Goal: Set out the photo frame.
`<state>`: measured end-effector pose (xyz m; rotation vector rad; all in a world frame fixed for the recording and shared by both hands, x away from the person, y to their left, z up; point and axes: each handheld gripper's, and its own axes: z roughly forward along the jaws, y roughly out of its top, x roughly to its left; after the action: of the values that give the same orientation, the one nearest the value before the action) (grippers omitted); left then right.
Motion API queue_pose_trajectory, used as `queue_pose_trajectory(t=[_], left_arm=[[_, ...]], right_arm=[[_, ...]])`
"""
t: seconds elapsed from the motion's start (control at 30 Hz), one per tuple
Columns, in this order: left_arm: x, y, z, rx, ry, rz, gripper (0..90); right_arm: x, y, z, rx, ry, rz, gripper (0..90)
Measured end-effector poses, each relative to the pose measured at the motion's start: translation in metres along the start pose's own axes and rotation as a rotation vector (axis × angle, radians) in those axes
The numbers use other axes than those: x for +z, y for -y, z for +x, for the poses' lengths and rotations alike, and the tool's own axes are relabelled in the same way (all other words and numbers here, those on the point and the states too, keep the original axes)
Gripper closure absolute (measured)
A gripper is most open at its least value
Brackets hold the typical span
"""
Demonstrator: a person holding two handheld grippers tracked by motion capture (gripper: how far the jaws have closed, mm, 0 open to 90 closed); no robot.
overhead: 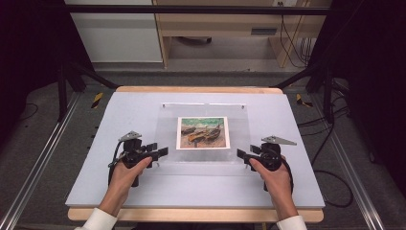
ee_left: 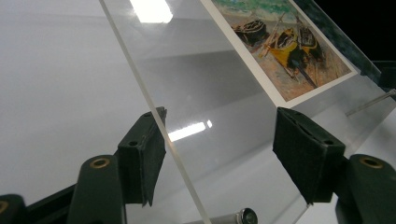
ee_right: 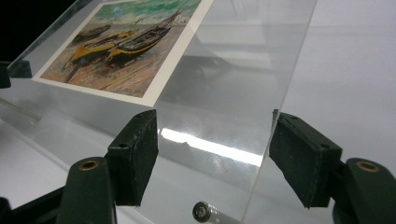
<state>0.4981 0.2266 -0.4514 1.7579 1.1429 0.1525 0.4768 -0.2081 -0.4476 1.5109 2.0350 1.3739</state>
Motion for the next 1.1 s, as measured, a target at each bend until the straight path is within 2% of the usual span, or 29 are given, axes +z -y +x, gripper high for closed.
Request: queue_pose_trajectory(t=[0.17,0.33,0.67,0.9,1.1], left_arm=[[-0.003,0.002,-0.004,-0.009,-0.014,-0.014,37.3],[-0.007,0.005,-0.008,0.012,-0.029,-0.018,38.2],[-0.014,0.009,-0.013,0.016,-0.036,-0.023,42.1],[-0.018,0.012,-0.013,0.031,-0.026,-0.021,44.8],[-0.02,0.013,-0.016,0.045,-0.038,-0.018,45.7]], right_arm=[[-0.006,0.004,0.002,-0.02,0.002,-0.014,36.5],[-0.01,0.006,0.004,-0.044,0.008,-0.021,38.4],[-0.017,0.011,0.008,-0.08,0.023,-0.029,41.8],[-0.021,0.013,0.011,-0.085,0.034,-0.031,44.5],[-0.025,0.016,0.012,-0.097,0.037,-0.034,47.0]])
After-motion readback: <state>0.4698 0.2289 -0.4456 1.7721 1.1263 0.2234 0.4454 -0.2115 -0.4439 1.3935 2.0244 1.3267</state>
